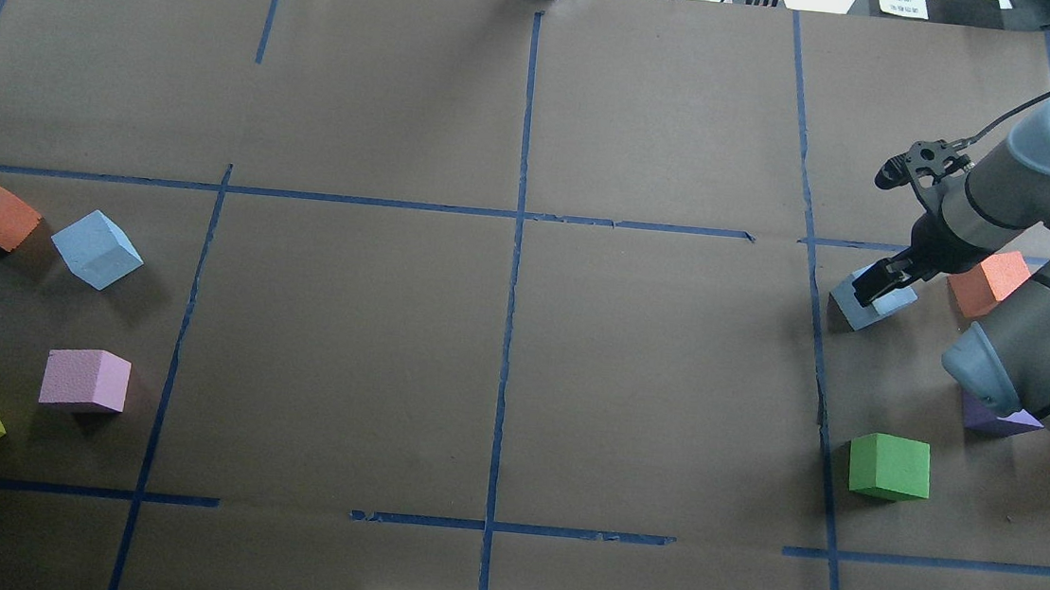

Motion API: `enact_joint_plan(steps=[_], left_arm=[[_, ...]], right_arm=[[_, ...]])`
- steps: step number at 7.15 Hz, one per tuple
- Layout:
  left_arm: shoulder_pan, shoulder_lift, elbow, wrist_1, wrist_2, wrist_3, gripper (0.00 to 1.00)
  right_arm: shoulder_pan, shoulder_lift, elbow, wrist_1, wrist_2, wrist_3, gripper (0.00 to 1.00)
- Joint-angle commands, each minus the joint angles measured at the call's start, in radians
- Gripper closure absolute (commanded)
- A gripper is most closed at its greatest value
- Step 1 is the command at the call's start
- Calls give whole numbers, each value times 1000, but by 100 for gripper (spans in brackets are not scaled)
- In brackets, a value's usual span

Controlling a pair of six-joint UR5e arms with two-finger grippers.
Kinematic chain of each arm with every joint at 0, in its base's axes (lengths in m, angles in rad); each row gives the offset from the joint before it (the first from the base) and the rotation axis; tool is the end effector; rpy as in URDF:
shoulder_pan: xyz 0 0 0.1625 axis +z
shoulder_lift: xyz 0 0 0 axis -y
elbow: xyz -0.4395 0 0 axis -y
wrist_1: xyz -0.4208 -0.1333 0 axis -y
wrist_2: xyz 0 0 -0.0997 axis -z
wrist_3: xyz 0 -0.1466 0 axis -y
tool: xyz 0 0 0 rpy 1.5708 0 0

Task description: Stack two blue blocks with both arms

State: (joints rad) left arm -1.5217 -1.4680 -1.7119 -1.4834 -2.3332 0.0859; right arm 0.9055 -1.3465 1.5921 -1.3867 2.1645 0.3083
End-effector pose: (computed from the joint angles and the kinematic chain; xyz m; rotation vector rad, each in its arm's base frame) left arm -0.0090 -0.4708 0.6943 -0.0327 0.7634 0.1097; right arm -0.3592 -0.5408 0.5576 0.0960 -0.7180 -0.4689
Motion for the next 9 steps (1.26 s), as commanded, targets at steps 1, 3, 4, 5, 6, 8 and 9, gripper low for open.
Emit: enact_joint_plan(steps=[1, 3, 4, 5, 6, 8, 9], left_arm=[[1, 0, 0, 0, 0, 0, 0], [0, 0, 0, 0, 0, 0, 0], [0, 0, 0, 0, 0, 0, 0], [0, 0, 0, 0, 0, 0, 0], [0, 0, -2, 0, 0, 0, 0], [0, 0, -2, 0, 0, 0, 0], [0, 0, -2, 0, 0, 0, 0]], right_arm=[[-13, 3, -15, 0, 0, 2, 24], [-13, 30, -9, -9, 6, 5, 68], [2, 74, -6, -44, 11, 27, 71], [1, 143, -1, -107, 12, 116, 72], [-14, 215, -3, -157, 11, 249, 72], [-130, 375, -35, -169, -5, 572, 72], [-189, 485, -97, -169, -50, 691, 72]])
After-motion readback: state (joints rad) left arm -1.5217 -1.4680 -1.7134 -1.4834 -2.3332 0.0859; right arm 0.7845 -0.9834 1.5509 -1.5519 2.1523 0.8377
